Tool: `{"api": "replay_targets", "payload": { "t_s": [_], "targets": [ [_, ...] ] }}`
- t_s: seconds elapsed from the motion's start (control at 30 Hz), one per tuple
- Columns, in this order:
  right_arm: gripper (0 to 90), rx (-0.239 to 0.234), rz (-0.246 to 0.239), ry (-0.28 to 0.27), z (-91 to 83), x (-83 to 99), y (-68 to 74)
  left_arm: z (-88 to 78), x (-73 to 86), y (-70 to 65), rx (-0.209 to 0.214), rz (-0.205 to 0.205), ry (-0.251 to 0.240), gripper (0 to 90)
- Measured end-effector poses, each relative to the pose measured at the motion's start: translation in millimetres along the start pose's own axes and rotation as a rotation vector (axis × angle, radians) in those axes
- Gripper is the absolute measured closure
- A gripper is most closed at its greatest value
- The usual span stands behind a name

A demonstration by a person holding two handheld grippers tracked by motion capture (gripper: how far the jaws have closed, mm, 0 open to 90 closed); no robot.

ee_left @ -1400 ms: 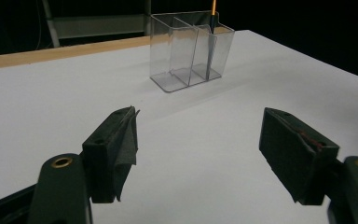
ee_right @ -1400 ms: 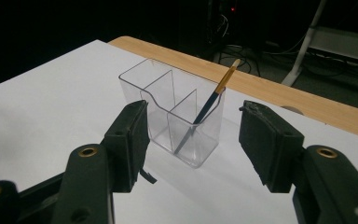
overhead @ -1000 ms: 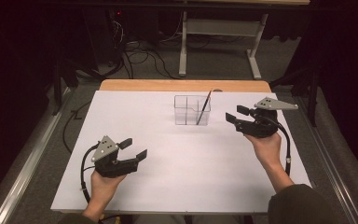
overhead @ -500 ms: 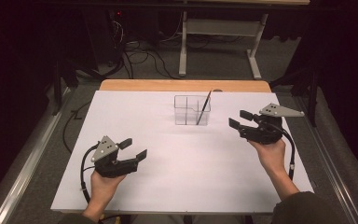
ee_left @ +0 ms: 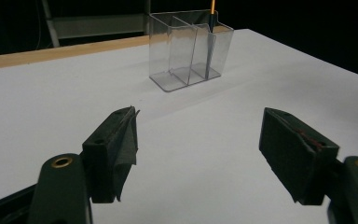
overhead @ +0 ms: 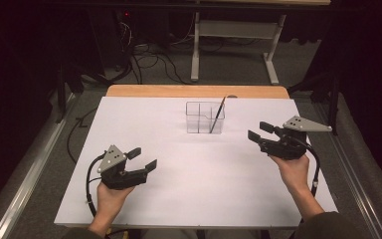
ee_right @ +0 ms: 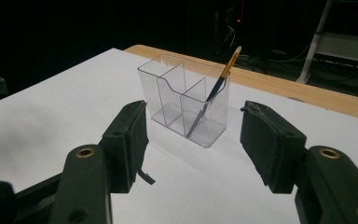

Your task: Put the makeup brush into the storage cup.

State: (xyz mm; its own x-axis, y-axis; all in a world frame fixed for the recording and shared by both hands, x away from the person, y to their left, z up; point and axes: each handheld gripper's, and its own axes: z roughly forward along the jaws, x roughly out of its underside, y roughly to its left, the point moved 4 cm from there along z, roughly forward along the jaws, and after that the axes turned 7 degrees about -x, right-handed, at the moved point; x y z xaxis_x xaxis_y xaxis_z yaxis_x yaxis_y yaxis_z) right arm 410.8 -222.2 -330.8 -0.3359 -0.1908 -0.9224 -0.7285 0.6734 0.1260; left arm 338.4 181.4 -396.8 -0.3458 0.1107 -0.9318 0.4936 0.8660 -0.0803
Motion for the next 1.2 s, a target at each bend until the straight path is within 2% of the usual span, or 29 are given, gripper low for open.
{"api": "replay_targets", "payload": {
  "t_s": [0.57, 1.2],
  "targets": [
    [42.5, -0.008, 0.030, -0.025, -12.3, 13.6, -0.3, 0.4, 0.2, -0.5, 0.000, 0.001, 0.002, 28.3],
    [41.5, -0.017, 0.034, -0.042, -24.4, 23.8, 2.6, 1.2, 0.2, -0.5, 0.000, -0.001, 0.003, 28.3]
  ]
}}
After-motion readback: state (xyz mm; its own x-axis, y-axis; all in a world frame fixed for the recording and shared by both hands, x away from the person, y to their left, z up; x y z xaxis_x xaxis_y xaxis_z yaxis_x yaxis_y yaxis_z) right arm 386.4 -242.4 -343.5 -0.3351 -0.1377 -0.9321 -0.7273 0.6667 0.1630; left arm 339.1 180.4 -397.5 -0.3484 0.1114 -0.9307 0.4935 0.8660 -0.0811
